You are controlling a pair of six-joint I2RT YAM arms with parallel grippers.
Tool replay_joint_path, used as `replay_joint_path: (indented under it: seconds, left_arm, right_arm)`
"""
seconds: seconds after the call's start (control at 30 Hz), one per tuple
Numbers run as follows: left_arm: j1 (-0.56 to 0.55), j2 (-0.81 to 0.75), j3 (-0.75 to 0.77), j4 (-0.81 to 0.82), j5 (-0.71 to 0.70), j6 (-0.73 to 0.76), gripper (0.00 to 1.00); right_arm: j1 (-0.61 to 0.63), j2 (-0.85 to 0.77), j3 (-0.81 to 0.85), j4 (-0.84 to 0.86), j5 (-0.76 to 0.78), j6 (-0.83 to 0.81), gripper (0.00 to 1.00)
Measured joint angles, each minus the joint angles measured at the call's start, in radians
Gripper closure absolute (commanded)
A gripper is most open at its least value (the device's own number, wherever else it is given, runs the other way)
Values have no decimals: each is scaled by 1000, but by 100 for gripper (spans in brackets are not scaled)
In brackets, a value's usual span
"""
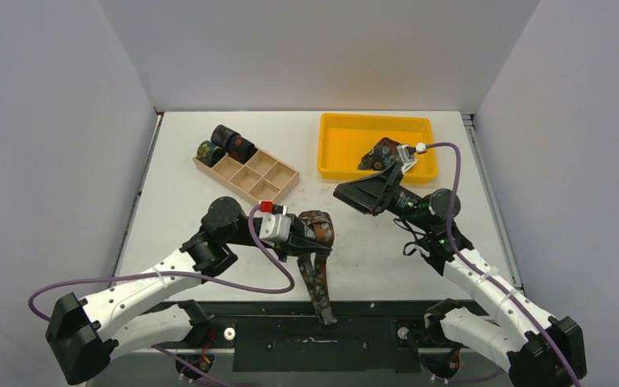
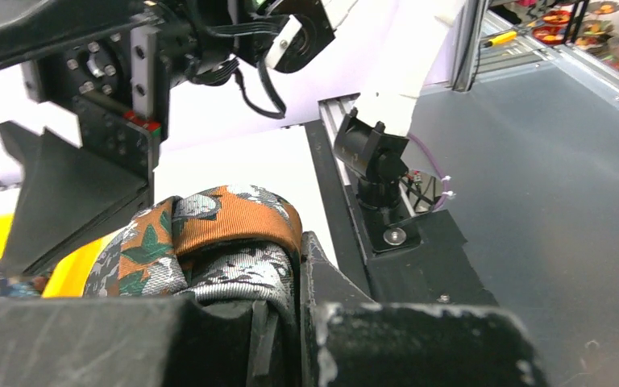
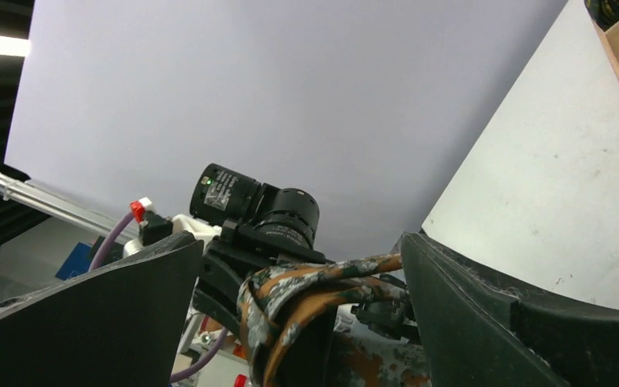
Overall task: Roll the ties
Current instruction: Flatten out the tie at the center of the board.
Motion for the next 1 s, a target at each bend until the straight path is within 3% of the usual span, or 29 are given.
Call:
replay_joint_path:
  seconds: [0.17, 0.43, 0.5, 0.8, 0.87, 1.0]
  left_arm:
    - [32, -23, 0, -4, -5, 36, 100]
    - [56, 69, 47, -1, -3, 57, 100]
    - [57, 87, 60, 5, -2, 57, 100]
    - [56, 177, 118, 103, 3, 27, 100]
    - [51, 194, 126, 122, 9, 19, 100]
    - [31, 212, 129, 143, 29, -9, 100]
  right_arm:
    - [-24, -50, -9, 9, -32, 29, 0]
    - [-19, -51, -23, 27, -58, 89, 0]
    - [-16, -44, -23, 48, -61, 103, 4]
    - [28, 43, -16, 105, -61, 144, 2]
    - [35, 64, -5, 111, -60, 148, 8]
    - [40, 91, 9, 144, -53, 161, 28]
